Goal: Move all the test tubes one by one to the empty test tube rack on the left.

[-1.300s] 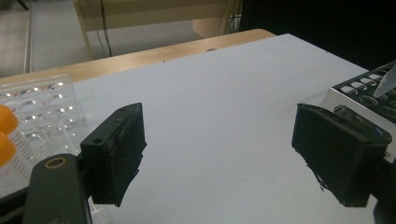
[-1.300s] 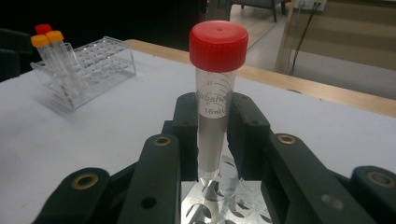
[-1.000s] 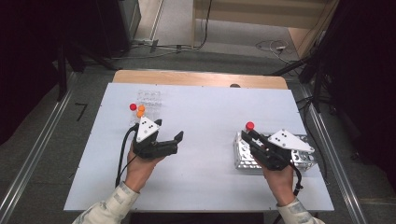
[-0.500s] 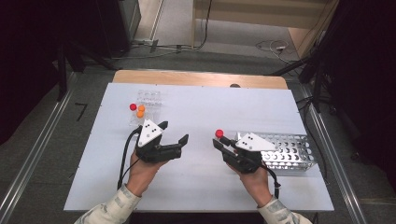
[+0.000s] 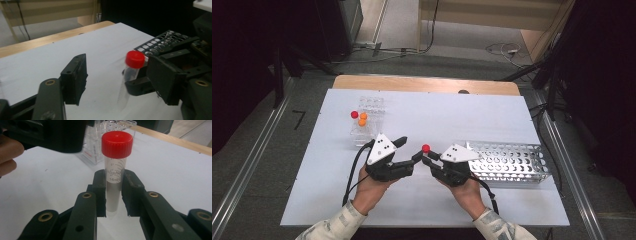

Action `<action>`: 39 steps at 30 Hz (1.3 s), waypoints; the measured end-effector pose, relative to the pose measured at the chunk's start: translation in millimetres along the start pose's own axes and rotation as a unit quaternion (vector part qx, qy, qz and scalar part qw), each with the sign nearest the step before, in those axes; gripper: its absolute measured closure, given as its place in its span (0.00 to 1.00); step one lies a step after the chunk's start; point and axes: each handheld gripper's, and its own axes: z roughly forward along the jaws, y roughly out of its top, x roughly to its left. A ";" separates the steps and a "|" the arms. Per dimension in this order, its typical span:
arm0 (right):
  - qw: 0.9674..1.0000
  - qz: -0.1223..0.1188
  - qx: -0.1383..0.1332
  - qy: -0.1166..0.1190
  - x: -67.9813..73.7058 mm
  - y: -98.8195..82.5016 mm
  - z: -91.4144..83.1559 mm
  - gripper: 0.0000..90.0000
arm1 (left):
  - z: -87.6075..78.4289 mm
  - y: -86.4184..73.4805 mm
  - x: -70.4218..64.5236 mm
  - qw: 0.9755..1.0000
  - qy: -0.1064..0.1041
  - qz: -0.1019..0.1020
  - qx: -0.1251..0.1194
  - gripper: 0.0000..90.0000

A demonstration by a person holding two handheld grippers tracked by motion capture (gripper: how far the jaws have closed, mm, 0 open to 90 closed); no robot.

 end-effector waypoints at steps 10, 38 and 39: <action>1.000 -0.013 0.004 0.021 14.5 3.7 10.4 0.79 | 1.2 -1.9 -2.7 1.000 -0.011 0.020 0.005 0.61; 0.999 -0.013 -0.002 0.044 10.9 4.3 -12.5 0.40 | -20.7 2.5 18.2 1.000 0.022 0.002 -0.006 0.77; 0.999 -0.011 -0.005 0.043 9.0 3.8 -16.2 0.39 | -23.4 2.8 20.5 1.000 0.026 0.000 -0.007 0.77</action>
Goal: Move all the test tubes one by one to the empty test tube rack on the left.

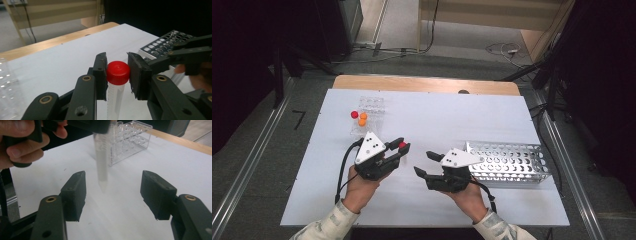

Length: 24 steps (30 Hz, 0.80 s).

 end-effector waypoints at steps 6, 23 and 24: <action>1.000 0.005 -0.008 -0.014 -9.7 -5.6 -22.0 0.39 | -15.5 1.4 14.6 1.000 0.022 -0.012 -0.004 0.77; 0.998 0.020 -0.012 -0.054 -28.5 -21.1 -55.3 0.34 | -47.7 -0.1 61.2 0.994 0.097 -0.051 -0.012 0.77; 0.998 0.021 -0.010 -0.057 -29.5 -21.7 -56.3 0.33 | -49.1 0.0 63.4 0.993 0.101 -0.055 -0.015 0.77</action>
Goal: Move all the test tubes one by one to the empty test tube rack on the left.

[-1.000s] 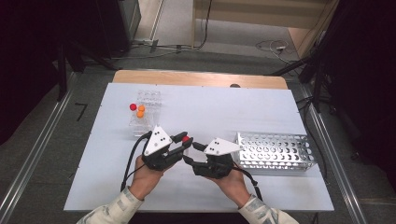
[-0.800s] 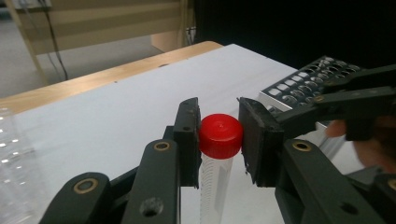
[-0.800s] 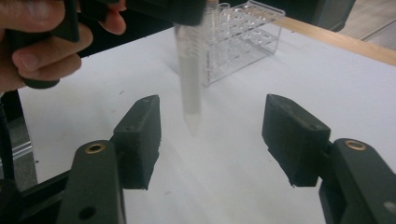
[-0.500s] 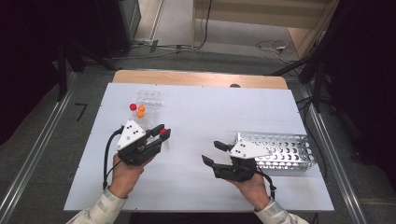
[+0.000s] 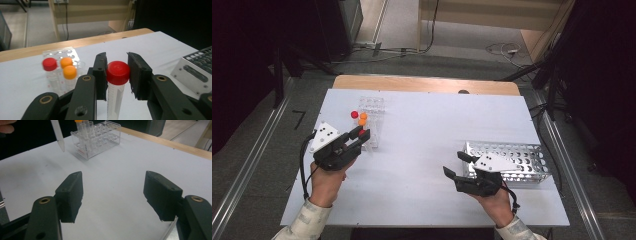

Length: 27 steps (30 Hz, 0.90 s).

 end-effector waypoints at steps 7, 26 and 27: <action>1.000 0.007 0.007 -0.014 -6.9 -4.9 -5.0 0.27 | -4.2 1.9 13.3 1.000 0.022 -0.008 -0.006 0.77; 0.999 0.022 0.011 -0.037 -16.2 -14.5 -20.0 0.24 | 1.3 16.7 36.5 0.998 0.060 -0.018 -0.012 0.77; 0.999 0.021 0.011 -0.037 -16.4 -14.5 -20.0 0.24 | 2.2 18.1 37.0 0.998 0.063 -0.016 -0.012 0.77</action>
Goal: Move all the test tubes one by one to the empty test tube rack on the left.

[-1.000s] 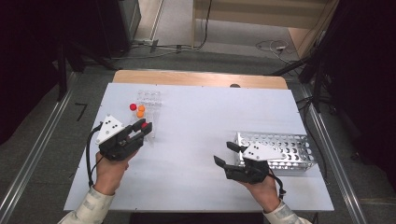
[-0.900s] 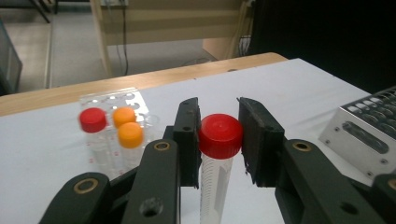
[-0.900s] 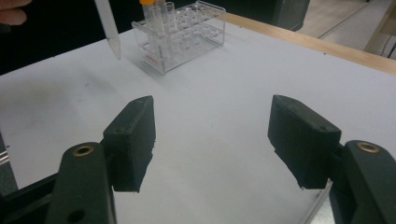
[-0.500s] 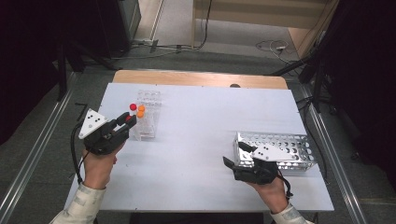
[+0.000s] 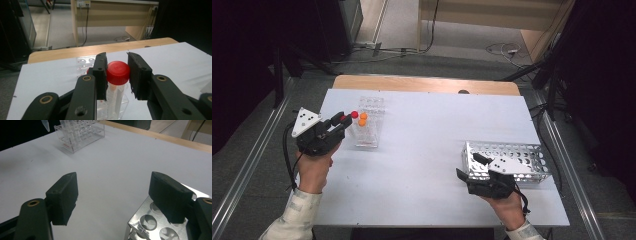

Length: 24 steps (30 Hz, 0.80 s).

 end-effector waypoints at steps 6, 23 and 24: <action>1.000 0.001 0.001 -0.002 -0.1 -0.3 0.1 0.24 | 7.3 8.0 1.7 1.000 0.005 0.000 -0.005 0.78; 1.000 0.001 -0.001 -0.003 -0.5 -0.7 -0.6 0.24 | 24.8 15.5 9.5 1.000 0.029 0.002 -0.006 0.78; 1.000 0.002 0.000 -0.003 -0.6 -0.7 -0.6 0.24 | 26.3 14.9 8.7 0.999 0.031 0.003 -0.007 0.78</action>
